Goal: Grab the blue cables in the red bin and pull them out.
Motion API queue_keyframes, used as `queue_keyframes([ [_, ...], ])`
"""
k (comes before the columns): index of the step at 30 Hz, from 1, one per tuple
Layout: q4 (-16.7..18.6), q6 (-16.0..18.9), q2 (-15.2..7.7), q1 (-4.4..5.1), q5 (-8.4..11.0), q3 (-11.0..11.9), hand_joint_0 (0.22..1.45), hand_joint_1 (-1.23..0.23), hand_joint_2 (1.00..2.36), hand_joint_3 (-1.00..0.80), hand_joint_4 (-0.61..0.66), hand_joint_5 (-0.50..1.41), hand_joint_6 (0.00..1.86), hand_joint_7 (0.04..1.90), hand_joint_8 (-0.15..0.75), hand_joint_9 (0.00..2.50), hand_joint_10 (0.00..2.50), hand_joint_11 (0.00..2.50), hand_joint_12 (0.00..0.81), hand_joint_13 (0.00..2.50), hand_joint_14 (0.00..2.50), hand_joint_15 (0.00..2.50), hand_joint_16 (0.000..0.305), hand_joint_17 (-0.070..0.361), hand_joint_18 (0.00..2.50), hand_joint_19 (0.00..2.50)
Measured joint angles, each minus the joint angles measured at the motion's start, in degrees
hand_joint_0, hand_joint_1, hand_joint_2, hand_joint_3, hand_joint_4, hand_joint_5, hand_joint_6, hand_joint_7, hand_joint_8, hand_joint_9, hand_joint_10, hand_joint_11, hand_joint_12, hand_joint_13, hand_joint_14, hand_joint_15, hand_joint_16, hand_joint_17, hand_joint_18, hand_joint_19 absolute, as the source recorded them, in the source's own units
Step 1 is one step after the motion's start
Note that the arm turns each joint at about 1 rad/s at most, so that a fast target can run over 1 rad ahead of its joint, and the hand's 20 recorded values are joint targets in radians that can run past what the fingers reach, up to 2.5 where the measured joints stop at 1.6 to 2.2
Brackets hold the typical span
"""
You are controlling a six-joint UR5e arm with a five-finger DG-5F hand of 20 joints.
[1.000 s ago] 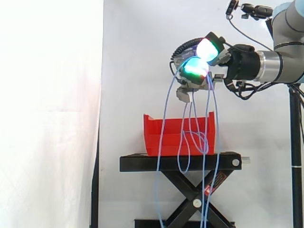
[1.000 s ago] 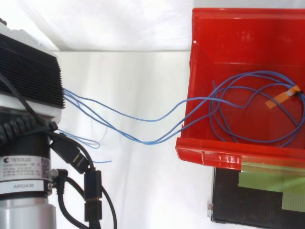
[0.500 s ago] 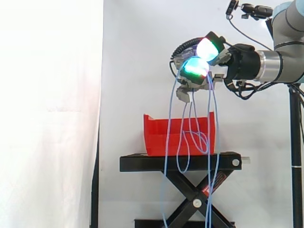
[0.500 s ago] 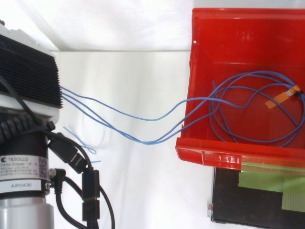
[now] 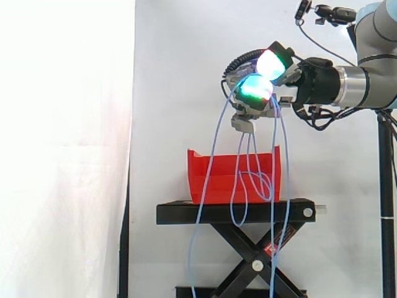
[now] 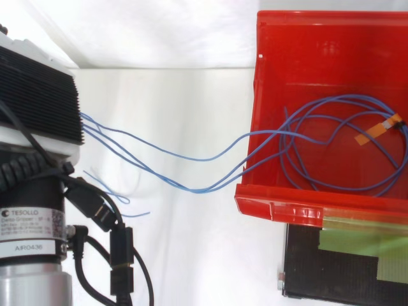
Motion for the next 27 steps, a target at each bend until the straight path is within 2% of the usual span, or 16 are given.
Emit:
queue_keyframes([
  [1,0.0,0.0,0.01,0.0,0.0,0.0,0.98,-0.95,1.01,-0.84,0.13,0.54,1.31,0.42,0.264,0.94,0.58,1.57,0.331,1.02,1.66,1.27,0.041,0.092,0.9,1.16],
  [2,0.0,0.0,0.01,0.0,0.0,0.0,0.98,-0.95,1.01,-0.84,0.13,0.54,1.31,0.41,0.243,0.86,0.6,1.34,0.334,1.01,1.67,1.28,0.041,0.093,0.9,1.16],
  [3,0.0,0.0,0.0,0.0,0.0,0.0,0.98,-0.95,1.01,-0.82,0.13,0.54,1.33,0.4,0.265,0.86,0.22,1.12,0.33,0.97,1.74,1.22,0.042,0.094,0.9,1.16],
  [4,0.0,0.0,0.0,0.01,0.0,0.0,0.97,-0.95,1.01,-0.81,0.14,0.54,1.34,0.4,0.298,0.84,0.0,1.03,0.334,0.95,1.78,1.2,0.042,0.094,0.9,1.16],
  [5,0.0,0.0,0.0,0.01,0.0,0.0,0.97,-0.95,1.01,-0.8,0.14,0.54,1.35,0.39,0.281,0.86,0.0,1.29,0.331,0.95,1.79,1.19,0.042,0.094,0.9,1.17],
  [6,0.0,0.0,0.01,0.01,0.0,0.0,0.97,-0.95,1.01,-0.79,0.14,0.53,1.36,0.38,0.282,0.87,0.07,1.4,0.335,0.96,1.79,1.19,0.042,0.094,0.91,1.16],
  [12,0.0,0.0,0.01,0.02,0.0,0.0,0.96,-0.94,1.01,-0.77,0.15,0.52,1.4,0.36,0.28,0.85,0.21,1.41,0.342,0.95,1.8,1.19,0.042,0.095,0.91,1.15],
  [27,0.0,0.0,0.0,0.01,-0.01,0.01,0.95,-0.93,1.01,-0.79,0.14,0.52,1.42,0.35,0.277,0.85,0.27,1.39,0.342,0.96,1.74,1.2,0.041,0.093,0.91,1.12],
])
